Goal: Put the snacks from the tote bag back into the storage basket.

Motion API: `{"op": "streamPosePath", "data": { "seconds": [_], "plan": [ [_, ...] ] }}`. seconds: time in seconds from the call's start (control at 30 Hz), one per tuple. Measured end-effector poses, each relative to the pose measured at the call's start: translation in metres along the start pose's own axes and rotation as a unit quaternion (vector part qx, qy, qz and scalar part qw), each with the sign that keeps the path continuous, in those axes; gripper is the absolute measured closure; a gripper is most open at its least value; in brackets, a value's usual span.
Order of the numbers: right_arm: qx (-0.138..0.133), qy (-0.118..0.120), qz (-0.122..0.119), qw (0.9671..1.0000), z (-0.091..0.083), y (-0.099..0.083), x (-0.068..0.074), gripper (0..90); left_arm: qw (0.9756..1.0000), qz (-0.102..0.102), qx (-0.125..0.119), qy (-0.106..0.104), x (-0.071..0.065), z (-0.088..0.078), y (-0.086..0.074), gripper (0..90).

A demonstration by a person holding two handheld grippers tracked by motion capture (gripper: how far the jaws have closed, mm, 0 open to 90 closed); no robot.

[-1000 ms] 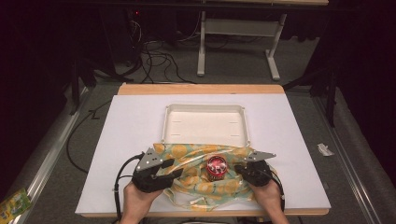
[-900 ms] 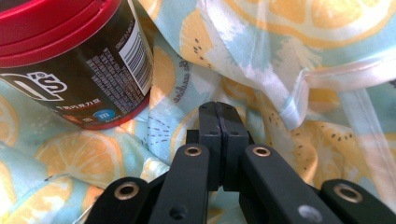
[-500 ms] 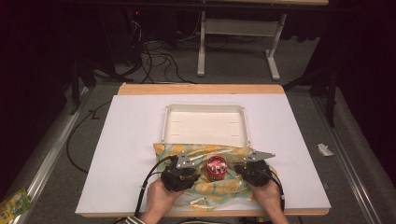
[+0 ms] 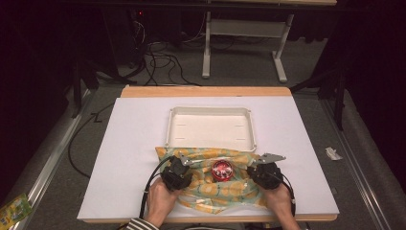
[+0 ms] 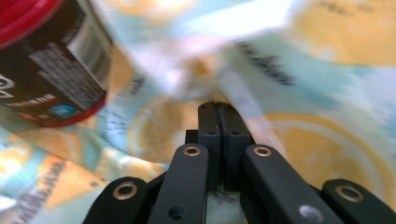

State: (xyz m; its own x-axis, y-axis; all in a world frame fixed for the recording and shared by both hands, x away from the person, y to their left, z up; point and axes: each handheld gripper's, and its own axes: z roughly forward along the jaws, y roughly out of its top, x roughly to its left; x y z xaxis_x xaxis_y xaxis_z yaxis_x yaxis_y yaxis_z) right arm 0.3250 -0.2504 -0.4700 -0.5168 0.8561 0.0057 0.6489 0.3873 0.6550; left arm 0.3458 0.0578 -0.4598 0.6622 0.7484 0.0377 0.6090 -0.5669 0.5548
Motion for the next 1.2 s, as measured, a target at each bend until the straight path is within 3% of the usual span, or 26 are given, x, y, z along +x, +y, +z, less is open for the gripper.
{"op": "streamPosePath", "data": {
  "seconds": [0.27, 0.4, 0.57, 0.83, 1.2],
  "plan": [
    [0.002, -0.019, 0.008, 0.9998, -0.003, -0.003, -0.009, 90.0, 0.9999, -0.007, 0.004, 0.009, 0.007, 0.000, 0.000, 74.7],
    [0.003, -0.029, 0.016, 0.9995, -0.004, -0.003, -0.013, 90.0, 0.9997, 0.009, 0.011, 0.020, 0.011, -0.001, -0.001, 89.5],
    [0.001, -0.039, 0.025, 0.9989, -0.007, -0.007, -0.020, 90.0, 0.9996, 0.016, 0.010, 0.022, 0.013, -0.001, -0.002, 90.0],
    [-0.003, -0.050, 0.039, 0.9980, -0.011, -0.013, -0.030, 90.0, 0.9994, 0.009, -0.007, 0.032, 0.021, -0.004, -0.011, 90.0],
    [-0.004, -0.054, 0.039, 0.9978, -0.011, -0.015, -0.030, 90.0, 0.9989, -0.002, -0.033, 0.035, 0.029, -0.007, -0.021, 90.0]
  ]
}}
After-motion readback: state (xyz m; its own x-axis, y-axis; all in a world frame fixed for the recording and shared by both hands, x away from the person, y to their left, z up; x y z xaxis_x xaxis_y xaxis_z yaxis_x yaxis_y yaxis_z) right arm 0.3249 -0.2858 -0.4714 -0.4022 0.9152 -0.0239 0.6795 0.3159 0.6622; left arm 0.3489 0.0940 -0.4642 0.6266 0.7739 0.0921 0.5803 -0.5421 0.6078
